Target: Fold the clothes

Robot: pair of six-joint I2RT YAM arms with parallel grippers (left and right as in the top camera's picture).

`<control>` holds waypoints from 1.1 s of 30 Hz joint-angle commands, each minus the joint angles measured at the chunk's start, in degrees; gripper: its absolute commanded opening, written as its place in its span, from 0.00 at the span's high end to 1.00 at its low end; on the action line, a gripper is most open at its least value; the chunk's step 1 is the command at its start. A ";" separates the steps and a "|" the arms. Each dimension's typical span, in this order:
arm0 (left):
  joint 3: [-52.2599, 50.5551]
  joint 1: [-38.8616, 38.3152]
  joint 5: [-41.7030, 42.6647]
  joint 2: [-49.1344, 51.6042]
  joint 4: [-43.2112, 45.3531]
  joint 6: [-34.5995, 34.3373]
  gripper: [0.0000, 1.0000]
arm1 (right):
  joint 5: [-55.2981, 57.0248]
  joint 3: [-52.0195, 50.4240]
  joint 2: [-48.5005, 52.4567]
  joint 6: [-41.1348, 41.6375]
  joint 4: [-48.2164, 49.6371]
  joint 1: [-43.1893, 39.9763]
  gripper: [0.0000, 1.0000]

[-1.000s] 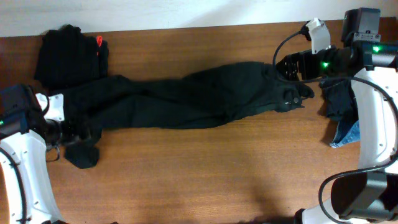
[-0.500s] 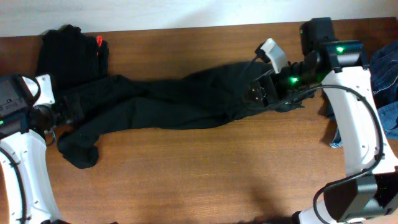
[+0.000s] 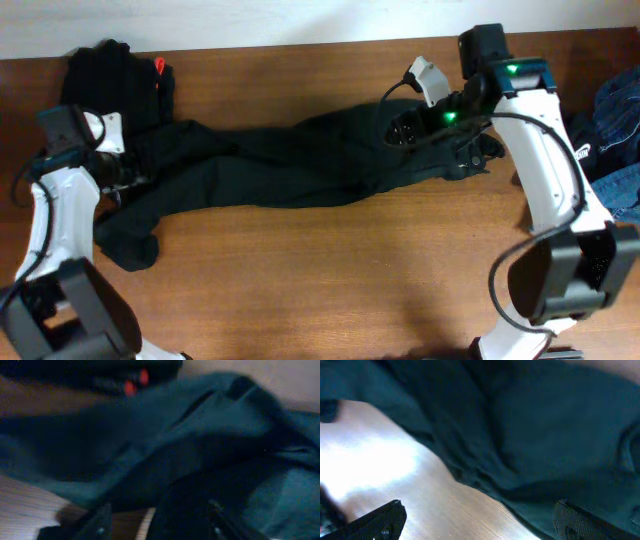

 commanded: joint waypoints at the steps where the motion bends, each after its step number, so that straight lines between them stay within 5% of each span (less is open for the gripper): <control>1: 0.68 -0.22 0.83 1.79 -1.68 0.31 0.47 | 9.20 0.24 3.23 6.16 0.13 0.15 0.01; 15: 0.68 -0.22 -2.60 9.11 -2.80 0.94 0.48 | 15.04 0.15 17.18 9.92 0.94 -0.55 0.01; 33: 0.68 -0.24 -5.22 18.36 -8.39 0.87 0.58 | 21.24 0.00 19.08 9.64 8.74 -5.92 0.01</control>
